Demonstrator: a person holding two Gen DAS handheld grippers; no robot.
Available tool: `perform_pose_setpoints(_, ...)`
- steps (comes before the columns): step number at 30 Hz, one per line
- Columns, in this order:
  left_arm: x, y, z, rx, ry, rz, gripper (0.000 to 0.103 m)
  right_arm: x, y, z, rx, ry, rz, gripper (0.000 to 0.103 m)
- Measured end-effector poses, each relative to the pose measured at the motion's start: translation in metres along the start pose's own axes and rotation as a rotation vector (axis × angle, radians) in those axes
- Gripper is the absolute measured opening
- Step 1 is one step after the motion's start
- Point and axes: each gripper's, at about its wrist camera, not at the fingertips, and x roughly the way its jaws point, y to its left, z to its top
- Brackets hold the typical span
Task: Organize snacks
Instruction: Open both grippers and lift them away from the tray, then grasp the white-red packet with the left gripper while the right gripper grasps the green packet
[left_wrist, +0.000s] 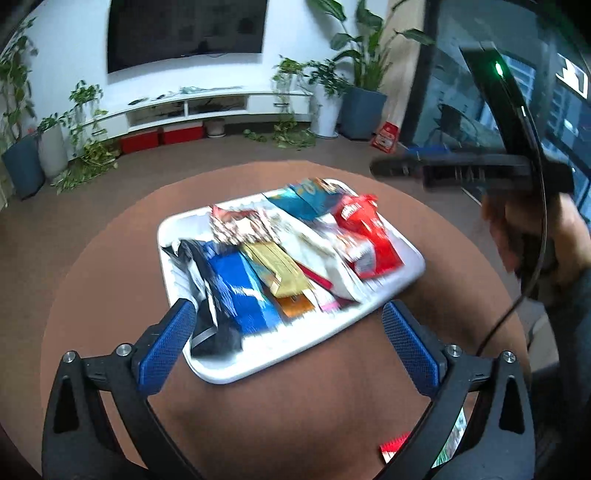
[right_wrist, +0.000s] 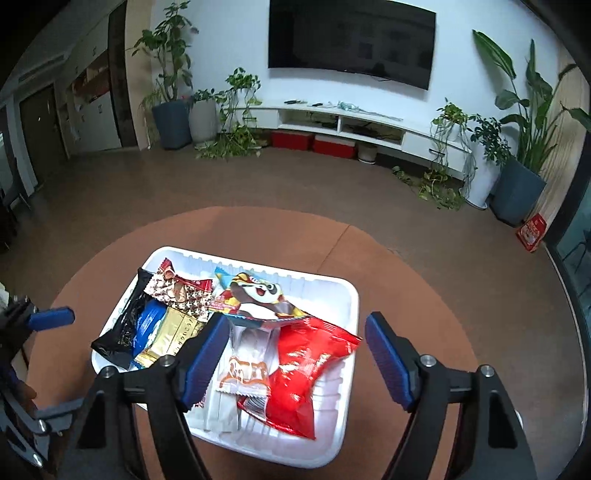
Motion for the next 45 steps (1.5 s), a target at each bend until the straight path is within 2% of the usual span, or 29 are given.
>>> perform_pose_setpoints(3, -0.007, -0.015, -0.013, 0.033, 0.030, -0.086, 0.102, -0.017, -0.001, -0.005, -0.007, -0.025, 0.049, 0.079)
perform_pose_setpoints(9, -0.027, -0.066, -0.054, 0.309, 0.114, -0.227, 0.102, -0.045, 0.015, -0.035, -0.105, -0.016, 0.198, 0.079)
perform_pose_setpoints(11, -0.032, -0.078, -0.072, 0.389, 0.152, -0.231, 0.102, -0.054, 0.022, -0.055, -0.142, 0.002, 0.234, 0.079)
perform_pose_setpoints(12, -0.032, -0.081, -0.080, 0.398, 0.179, -0.203, 0.102, -0.057, 0.025, -0.062, -0.136, 0.009, 0.244, 0.079)
perform_pose_setpoints(13, -0.031, -0.081, -0.088, 0.374, 0.208, -0.160, 0.102, -0.058, 0.025, -0.072, -0.103, 0.035, 0.259, 0.079)
perform_pose_setpoints(15, -0.026, -0.076, -0.100, 0.270, 0.265, -0.089, 0.102, -0.057, 0.023, -0.091, -0.009, 0.091, 0.238, 0.079)
perform_pose_setpoints(17, -0.028, -0.071, -0.109, 0.179, 0.262, -0.031, 0.102, -0.059, 0.020, -0.112, 0.096, 0.131, 0.216, 0.079)
perform_pose_setpoints(19, -0.030, -0.068, -0.117, 0.066, 0.245, -0.051, 0.102, -0.066, 0.021, -0.141, 0.182, 0.166, 0.189, 0.079)
perform_pose_setpoints(21, -0.031, -0.071, -0.121, 0.011, 0.243, -0.091, 0.102, -0.074, 0.024, -0.163, 0.209, 0.172, 0.176, 0.079)
perform_pose_setpoints(24, -0.023, -0.087, -0.124, 0.046, 0.262, -0.056, 0.102, -0.083, 0.028, -0.192, 0.251, 0.185, 0.167, 0.079)
perform_pose_setpoints(27, -0.019, -0.084, -0.121, 0.012, 0.253, -0.036, 0.102, -0.087, 0.028, -0.206, 0.266, 0.194, 0.154, 0.079)
perform_pose_setpoints(31, -0.013, -0.077, -0.117, 0.014, 0.273, 0.020, 0.102, -0.086, 0.033, -0.208, 0.259, 0.201, 0.147, 0.079)
perform_pose_setpoints(37, -0.004, -0.079, -0.121, 0.024, 0.307, 0.002, 0.102, -0.082, 0.038, -0.209, 0.234, 0.217, 0.150, 0.079)
perform_pose_setpoints(40, 0.000, -0.086, -0.123, 0.053, 0.322, 0.044, 0.102, -0.082, 0.042, -0.211, 0.216, 0.223, 0.148, 0.079)
perform_pose_setpoints(45, -0.005, -0.086, -0.124, 0.037, 0.296, 0.086, 0.087, -0.089, 0.044, -0.212, 0.211, 0.210, 0.112, 0.079)
